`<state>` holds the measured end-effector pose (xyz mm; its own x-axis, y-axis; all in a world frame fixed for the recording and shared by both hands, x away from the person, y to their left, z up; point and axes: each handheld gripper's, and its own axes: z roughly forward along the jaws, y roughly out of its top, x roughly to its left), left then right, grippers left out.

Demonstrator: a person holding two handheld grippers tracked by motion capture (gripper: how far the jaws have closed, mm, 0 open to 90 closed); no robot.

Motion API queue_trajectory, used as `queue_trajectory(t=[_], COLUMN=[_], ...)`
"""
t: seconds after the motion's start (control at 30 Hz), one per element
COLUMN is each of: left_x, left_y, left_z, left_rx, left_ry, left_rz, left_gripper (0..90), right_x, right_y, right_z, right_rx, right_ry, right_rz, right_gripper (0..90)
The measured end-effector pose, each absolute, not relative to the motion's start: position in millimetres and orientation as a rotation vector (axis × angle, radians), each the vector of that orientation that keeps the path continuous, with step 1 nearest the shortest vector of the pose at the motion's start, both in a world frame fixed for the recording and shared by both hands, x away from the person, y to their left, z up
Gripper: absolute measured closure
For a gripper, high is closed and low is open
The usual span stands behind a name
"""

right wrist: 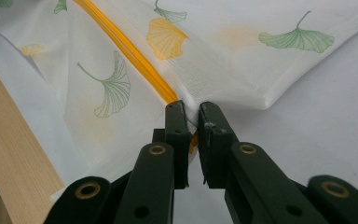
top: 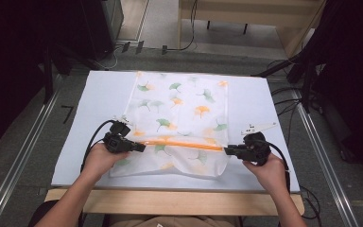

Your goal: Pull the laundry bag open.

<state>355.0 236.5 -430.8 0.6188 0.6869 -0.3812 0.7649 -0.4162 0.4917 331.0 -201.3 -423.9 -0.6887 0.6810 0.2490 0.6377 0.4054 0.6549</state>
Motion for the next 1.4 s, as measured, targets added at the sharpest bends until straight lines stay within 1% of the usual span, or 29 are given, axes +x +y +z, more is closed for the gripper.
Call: queue_trajectory(t=[0.5,0.9,1.4], left_x=[355,351,351], left_y=[242,268,268], left_z=[-430,-431,-430], left_rx=[2.2,2.192,2.193], left_ry=[1.139,1.183,1.181], left_rz=[-0.165,-0.15,-0.154], left_gripper=[90.0,90.0,90.0], right_x=[331,331,331], right_y=[-202,-200,-201], right_z=[-424,-424,-425], right_rx=[1.21,1.215,1.215], right_ry=[2.589,2.593,2.595], right_rz=[1.168,1.161,1.156], right_gripper=[84.9,84.8,84.8])
